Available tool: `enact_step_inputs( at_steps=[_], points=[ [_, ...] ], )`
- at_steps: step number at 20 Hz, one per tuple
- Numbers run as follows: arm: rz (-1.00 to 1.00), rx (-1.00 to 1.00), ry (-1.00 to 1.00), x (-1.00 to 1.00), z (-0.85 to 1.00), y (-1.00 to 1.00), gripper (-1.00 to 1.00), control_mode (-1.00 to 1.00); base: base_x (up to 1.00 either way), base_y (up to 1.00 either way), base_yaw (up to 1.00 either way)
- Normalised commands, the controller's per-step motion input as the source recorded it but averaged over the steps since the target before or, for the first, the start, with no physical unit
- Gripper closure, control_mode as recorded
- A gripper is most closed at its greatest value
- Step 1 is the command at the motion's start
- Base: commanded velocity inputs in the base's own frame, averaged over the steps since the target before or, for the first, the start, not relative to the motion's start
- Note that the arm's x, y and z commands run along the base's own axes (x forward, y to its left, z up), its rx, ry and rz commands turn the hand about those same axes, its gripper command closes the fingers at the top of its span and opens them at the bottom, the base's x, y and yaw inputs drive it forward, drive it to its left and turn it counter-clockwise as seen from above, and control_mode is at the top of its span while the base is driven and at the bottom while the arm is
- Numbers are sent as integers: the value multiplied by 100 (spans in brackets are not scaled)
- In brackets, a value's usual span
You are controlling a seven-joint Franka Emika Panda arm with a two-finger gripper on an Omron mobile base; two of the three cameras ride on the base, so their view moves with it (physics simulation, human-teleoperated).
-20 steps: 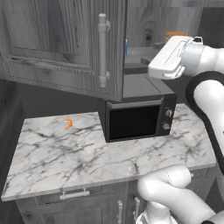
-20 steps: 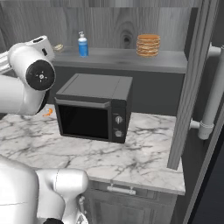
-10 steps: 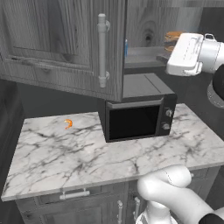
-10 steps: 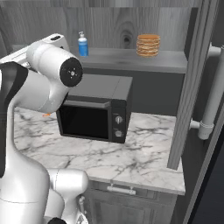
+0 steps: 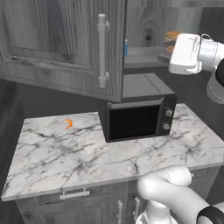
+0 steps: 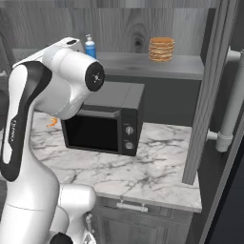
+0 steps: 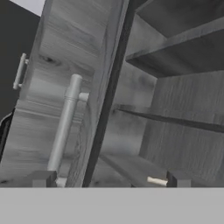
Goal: Pick the dish brush and soap dispenser from the cabinet and place them on the counter.
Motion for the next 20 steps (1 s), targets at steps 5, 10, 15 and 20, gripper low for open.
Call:
enact_step_inputs(
  at_steps=[5,10,15,20],
  points=[
    [9,0,0,24,-11,10,-100,-100,0,0,0],
    [8,0,0,18,-6,16,-100,-100,0,0,0],
    [6,0,0,13,-4,25,-100,-100,0,0,0],
    [5,0,-1,13,-5,29,-100,-100,0,0,0]
  ],
)
